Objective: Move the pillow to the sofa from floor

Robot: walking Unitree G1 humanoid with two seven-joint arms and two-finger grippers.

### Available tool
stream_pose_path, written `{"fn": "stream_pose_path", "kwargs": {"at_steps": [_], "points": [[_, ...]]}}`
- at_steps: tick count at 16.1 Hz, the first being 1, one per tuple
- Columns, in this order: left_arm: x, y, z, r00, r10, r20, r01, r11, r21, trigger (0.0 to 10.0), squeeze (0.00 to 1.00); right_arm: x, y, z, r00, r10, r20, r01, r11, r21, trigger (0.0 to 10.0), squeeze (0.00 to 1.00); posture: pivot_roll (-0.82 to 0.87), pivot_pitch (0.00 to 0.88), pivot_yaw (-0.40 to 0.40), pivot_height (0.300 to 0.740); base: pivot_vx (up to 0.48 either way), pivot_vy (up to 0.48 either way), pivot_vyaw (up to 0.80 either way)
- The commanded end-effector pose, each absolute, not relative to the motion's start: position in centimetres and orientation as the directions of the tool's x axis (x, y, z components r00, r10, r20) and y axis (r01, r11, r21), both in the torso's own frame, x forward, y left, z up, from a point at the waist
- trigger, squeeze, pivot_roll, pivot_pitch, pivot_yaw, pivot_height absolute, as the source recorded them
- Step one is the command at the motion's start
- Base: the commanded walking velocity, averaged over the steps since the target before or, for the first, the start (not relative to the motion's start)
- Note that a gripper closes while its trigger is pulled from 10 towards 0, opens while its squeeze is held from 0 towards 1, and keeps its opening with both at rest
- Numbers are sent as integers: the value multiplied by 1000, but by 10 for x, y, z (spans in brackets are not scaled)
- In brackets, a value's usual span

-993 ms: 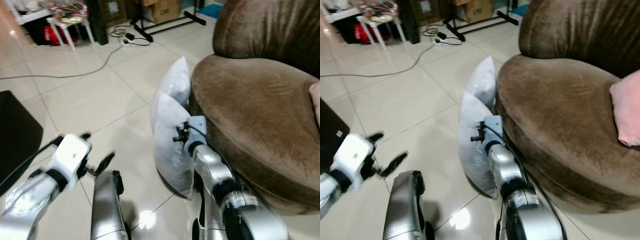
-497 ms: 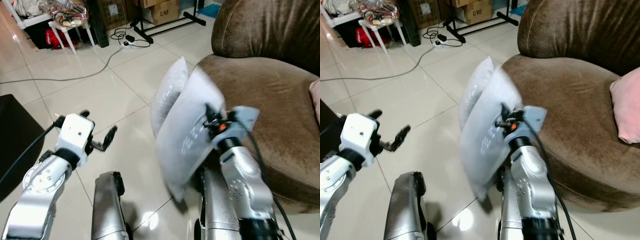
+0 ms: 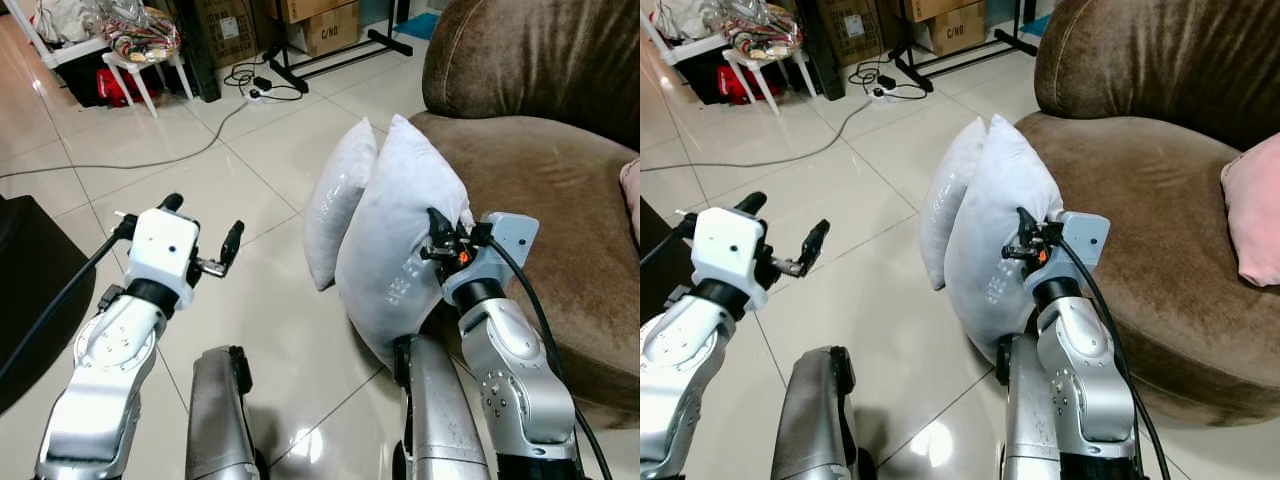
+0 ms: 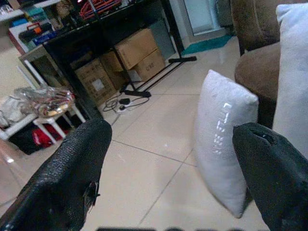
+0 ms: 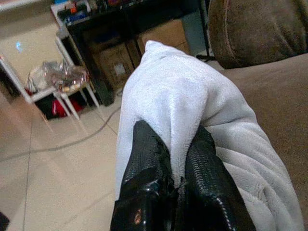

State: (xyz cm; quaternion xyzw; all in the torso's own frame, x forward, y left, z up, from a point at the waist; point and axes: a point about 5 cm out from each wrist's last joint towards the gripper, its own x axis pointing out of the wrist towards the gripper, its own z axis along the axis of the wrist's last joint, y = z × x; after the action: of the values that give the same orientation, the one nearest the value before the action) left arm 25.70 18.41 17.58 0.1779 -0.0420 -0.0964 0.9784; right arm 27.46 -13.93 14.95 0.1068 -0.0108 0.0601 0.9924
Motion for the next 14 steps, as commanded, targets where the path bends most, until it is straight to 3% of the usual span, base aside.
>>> {"fn": "stream_pose_path", "kwargs": {"at_steps": [1, 9, 14], "points": [[258, 185, 175, 983, -179, 50, 147, 914, 379, 10000, 741, 276, -134, 167, 986, 140, 85, -153, 973, 171, 10000, 0, -149, 0, 68, 488, 0, 0, 0], [253, 186, 166, 994, -98, 53, 73, 934, 350, 10000, 729, 285, -138, 170, 983, 172, 56, -178, 977, 115, 10000, 0, -102, 0, -33, 558, 0, 0, 0], [251, 184, 163, 996, -71, 58, 48, 941, 334, 10000, 718, 291, -140, 171, 985, 164, 47, -168, 981, 95, 10000, 0, -100, 0, -48, 608, 0, 0, 0]]}}
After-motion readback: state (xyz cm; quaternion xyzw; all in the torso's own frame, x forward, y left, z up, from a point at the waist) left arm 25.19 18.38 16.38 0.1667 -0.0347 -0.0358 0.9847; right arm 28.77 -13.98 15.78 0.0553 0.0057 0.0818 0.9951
